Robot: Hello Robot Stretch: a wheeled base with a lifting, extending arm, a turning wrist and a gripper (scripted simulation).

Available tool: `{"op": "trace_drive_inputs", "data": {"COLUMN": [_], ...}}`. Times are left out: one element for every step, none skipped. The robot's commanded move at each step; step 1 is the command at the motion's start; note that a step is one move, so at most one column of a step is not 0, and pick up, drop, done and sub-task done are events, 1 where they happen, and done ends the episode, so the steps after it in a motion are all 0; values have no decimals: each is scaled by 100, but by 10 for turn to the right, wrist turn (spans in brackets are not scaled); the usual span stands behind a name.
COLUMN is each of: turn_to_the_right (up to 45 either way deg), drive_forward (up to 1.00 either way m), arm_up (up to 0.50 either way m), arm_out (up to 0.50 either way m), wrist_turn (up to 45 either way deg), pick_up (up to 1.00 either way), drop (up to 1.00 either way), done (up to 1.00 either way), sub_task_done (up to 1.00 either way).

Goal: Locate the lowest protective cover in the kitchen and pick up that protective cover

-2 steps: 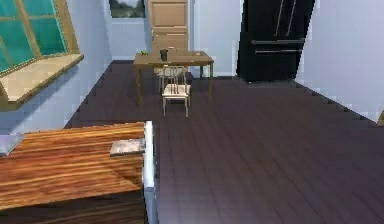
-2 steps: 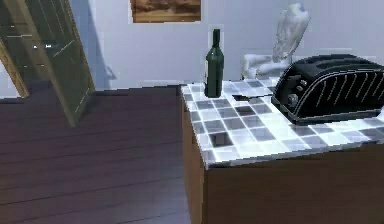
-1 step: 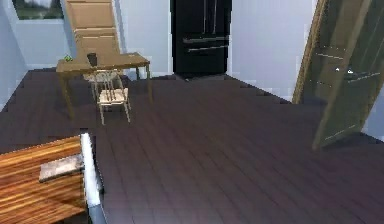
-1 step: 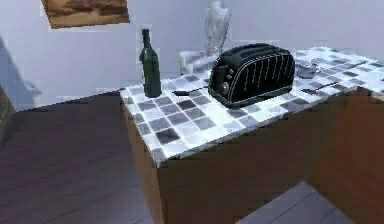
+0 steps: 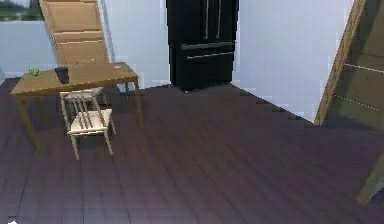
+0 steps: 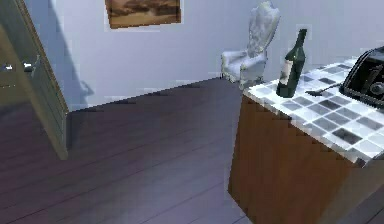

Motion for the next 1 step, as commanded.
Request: {"op": "trace_drive_inputs", "data": {"turn_to_the_right": [-90], "drive_forward": [0], "arm_up": [0], "arm_out": [0], "wrist_turn": [0], "pick_up": [0], "drop": [0], "done": [0], "sub_task_done": [0]}}
